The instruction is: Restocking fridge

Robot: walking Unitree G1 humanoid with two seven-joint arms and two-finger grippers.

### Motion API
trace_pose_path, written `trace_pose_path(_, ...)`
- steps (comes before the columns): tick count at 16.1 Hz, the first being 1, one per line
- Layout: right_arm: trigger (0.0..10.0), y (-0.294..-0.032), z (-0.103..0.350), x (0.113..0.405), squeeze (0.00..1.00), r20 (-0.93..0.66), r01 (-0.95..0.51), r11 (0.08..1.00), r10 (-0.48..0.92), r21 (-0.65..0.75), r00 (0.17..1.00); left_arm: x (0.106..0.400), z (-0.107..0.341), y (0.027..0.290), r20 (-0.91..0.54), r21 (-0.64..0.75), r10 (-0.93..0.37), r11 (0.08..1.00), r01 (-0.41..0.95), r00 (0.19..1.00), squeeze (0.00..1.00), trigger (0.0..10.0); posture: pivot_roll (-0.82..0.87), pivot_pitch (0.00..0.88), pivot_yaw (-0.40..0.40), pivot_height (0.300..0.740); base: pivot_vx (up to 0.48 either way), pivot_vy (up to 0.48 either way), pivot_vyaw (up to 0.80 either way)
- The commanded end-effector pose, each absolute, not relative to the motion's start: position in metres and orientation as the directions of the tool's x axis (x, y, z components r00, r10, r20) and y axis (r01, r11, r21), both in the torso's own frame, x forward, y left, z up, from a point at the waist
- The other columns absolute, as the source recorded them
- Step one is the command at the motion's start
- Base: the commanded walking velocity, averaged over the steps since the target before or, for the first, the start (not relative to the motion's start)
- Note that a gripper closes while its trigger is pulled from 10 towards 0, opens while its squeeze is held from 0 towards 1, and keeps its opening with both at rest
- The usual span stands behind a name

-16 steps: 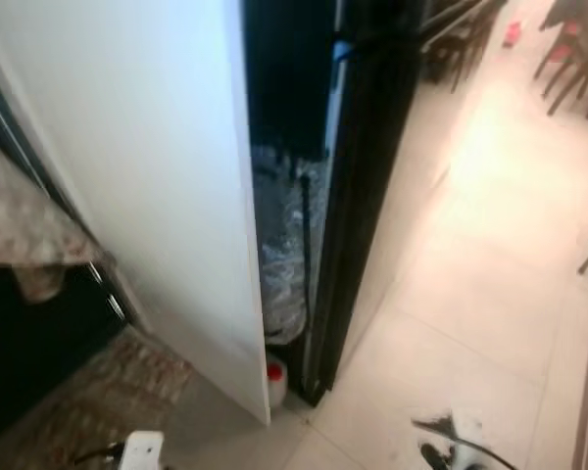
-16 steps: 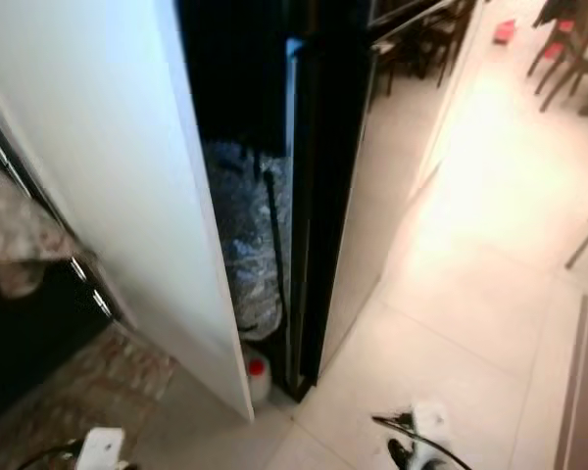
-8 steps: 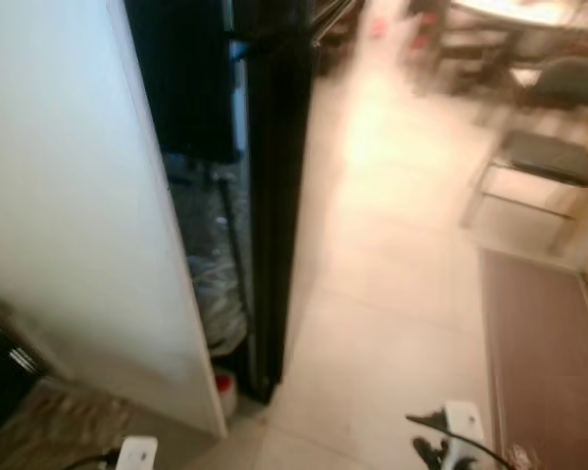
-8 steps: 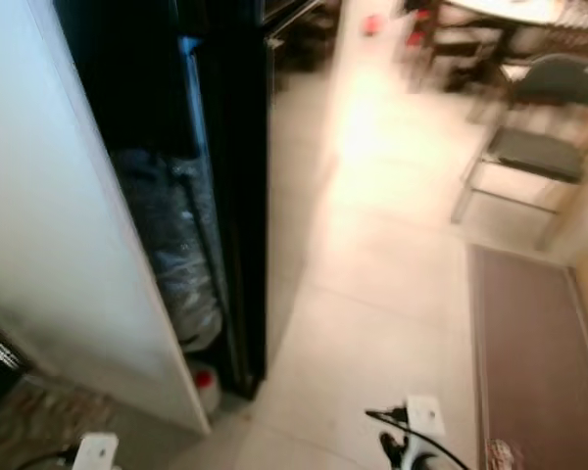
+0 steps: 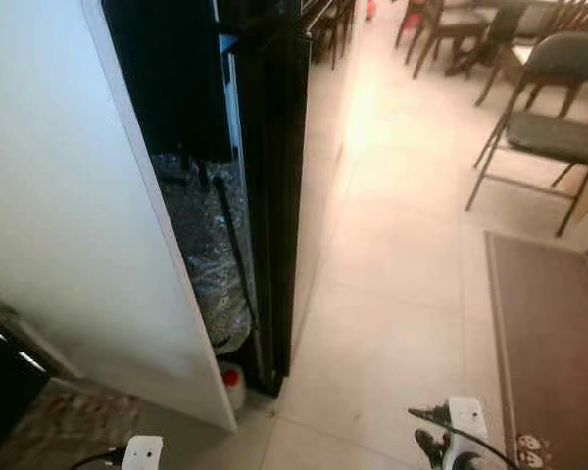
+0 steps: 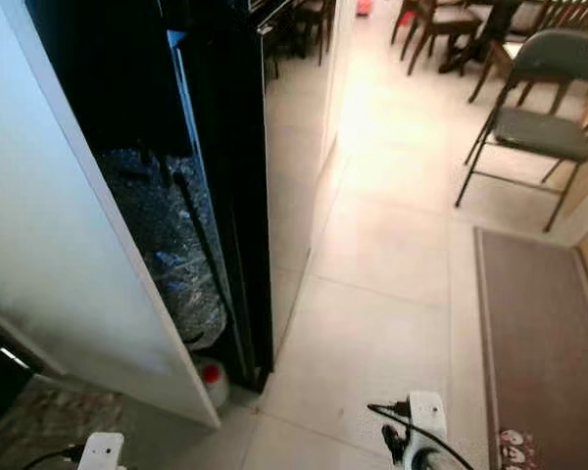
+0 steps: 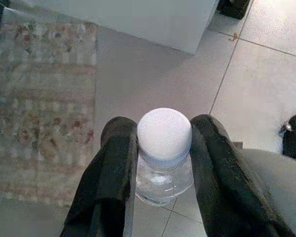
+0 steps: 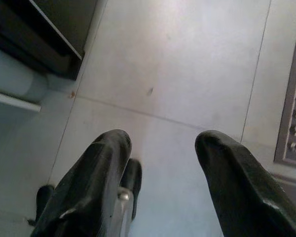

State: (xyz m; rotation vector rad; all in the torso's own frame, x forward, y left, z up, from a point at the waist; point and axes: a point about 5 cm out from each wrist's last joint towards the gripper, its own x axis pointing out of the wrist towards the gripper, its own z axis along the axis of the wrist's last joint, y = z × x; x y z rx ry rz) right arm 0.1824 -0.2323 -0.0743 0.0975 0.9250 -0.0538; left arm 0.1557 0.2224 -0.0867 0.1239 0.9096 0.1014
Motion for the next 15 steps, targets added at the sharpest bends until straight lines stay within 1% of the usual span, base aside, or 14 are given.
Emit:
trace_pose_path(1, 10.0, -0.236, -0.073, 0.182, 0.00, -0.797, 0.100, 0.993, -0.016, 0.055, 0.603, 0.158, -0.087, 0.219, -0.783, 0.162, 0.136, 0.987, -0.011, 0.607, 0.00, 10.0, 0.05, 0.024, -0.002, 0.740, 0.000, 0.000, 0.00)
trace_pose_path(5, 10.0, -0.236, -0.074, 0.182, 0.00, -0.799, 0.096, 0.994, -0.020, 0.048, 0.601, 0.157, -0.087, 0.221, -0.786, 0.163, 0.134, 0.987, -0.007, 0.604, 0.00, 10.0, 0.05, 0.023, -0.003, 0.740, 0.000, 0.000, 0.00)
trace_pose_path(9, 10.0, -0.236, -0.074, 0.181, 0.00, -0.803, 0.110, 0.993, -0.026, 0.050, 0.595, 0.149, -0.088, 0.229, -0.794, 0.167, 0.139, 0.986, -0.007, 0.592, 0.00, 10.0, 0.05, 0.022, -0.002, 0.740, 0.000, 0.000, 0.00)
trace_pose_path(15, 10.0, -0.236, -0.074, 0.181, 0.00, -0.804, 0.112, 0.992, -0.024, 0.054, 0.594, 0.147, -0.089, 0.228, -0.796, 0.168, 0.138, 0.986, -0.003, 0.589, 0.00, 10.0, 0.05, 0.021, -0.001, 0.740, 0.000, 0.390, 0.00)
